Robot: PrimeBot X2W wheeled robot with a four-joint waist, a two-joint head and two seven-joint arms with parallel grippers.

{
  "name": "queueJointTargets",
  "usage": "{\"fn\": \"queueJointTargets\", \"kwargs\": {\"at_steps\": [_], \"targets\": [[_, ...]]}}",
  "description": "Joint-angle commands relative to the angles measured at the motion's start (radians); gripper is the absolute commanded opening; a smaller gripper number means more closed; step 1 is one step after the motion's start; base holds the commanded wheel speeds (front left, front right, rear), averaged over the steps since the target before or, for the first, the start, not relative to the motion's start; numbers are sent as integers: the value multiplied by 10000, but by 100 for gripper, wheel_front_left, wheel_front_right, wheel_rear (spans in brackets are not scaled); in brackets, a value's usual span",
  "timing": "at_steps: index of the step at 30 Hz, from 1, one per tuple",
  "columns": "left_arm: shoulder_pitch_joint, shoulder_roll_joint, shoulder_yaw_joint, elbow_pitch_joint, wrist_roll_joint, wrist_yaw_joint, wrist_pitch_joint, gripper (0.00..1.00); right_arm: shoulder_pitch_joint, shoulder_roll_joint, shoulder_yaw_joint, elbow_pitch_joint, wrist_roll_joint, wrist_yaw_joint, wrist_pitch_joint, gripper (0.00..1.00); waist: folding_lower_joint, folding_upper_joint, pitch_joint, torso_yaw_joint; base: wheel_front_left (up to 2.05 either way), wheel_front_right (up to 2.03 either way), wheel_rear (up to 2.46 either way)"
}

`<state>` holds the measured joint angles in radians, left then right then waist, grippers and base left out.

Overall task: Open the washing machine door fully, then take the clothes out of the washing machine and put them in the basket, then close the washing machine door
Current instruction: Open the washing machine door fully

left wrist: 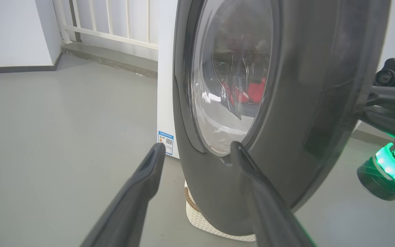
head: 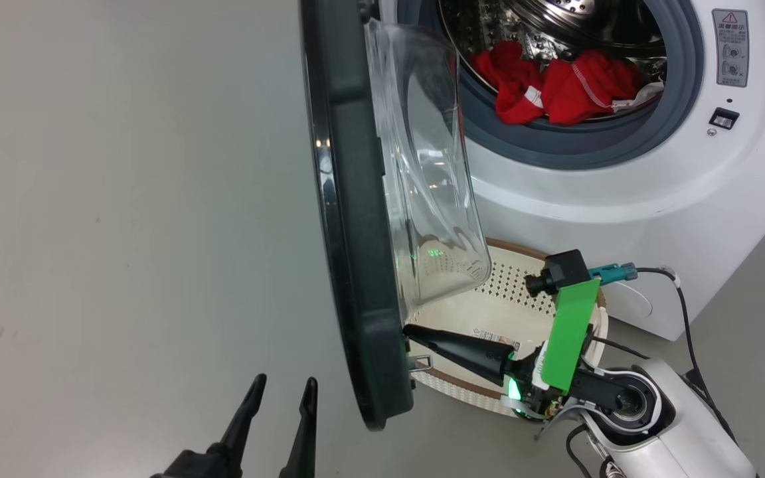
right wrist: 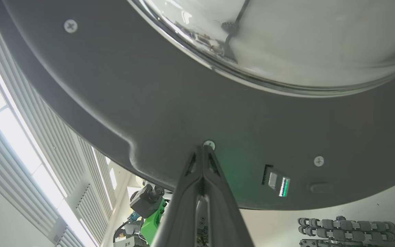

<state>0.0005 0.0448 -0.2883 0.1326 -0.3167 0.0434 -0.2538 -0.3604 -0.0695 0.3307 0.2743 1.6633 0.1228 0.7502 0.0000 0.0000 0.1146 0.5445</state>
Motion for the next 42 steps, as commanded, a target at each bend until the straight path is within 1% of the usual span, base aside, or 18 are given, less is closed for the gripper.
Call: {"fn": "queueJointTargets", "kwargs": {"at_steps": [1, 8, 9, 10, 11, 12, 13, 21, 27, 36, 42], "targets": [[-44, 54, 360, -293, 3, 55, -80, 100, -399, 190, 257, -266, 71, 79, 6, 0, 0, 0, 2, 1, 0, 0, 0], [-47, 54, 368, -305, -26, 56, -80, 100, -381, 191, 221, -217, -98, 79, -275, 0, 0, 0, 8, -22, 0, 0, 0], [-52, 54, 365, -292, -26, 46, -80, 100, -357, 191, 172, -217, -168, 79, -343, 13, 0, 0, -6, -30, 0, 0, 0], [-54, 54, 363, -279, -86, 21, -80, 100, -324, 191, 115, -211, -253, 79, -431, 37, 0, 0, -21, -39, 0, 0, 0], [-60, 54, 373, -269, -161, 2, -80, 100, -285, 191, 65, -185, -350, 79, -521, 71, 0, 0, -38, -47, 0, 0, 0], [-71, 54, 381, -249, -192, -11, -80, 100, -241, 184, 24, -155, -449, 79, -601, 98, 0, 0, -56, -55, 0, 0, 0], [-89, 54, 382, -223, -209, -28, -80, 100, -194, 166, -18, -123, -542, 79, -682, 100, 0, 0, -75, -65, 0, 0, 0], [-262, 54, 448, 22, -180, -214, -80, 100, 342, -13, -337, 46, -908, 79, -1249, 100, 0, 0, -248, -152, 0, 0, 0], [-255, 54, 627, 147, -107, -324, -80, 100, 1079, -227, -584, 112, -1049, 79, -1744, 100, 0, 0, -380, -303, 0, 0, 0], [-224, 54, 808, 153, -94, -378, -80, 100, 2057, -467, -729, 295, -1322, 79, -2655, 100, 0, 0, -389, -572, 0, 0, 0], [-199, 54, 865, 152, -91, -391, -80, 100, 2426, -566, -810, 360, -1437, 79, -3238, 100, 0, 0, -397, -707, 0, 0, 0]]}}
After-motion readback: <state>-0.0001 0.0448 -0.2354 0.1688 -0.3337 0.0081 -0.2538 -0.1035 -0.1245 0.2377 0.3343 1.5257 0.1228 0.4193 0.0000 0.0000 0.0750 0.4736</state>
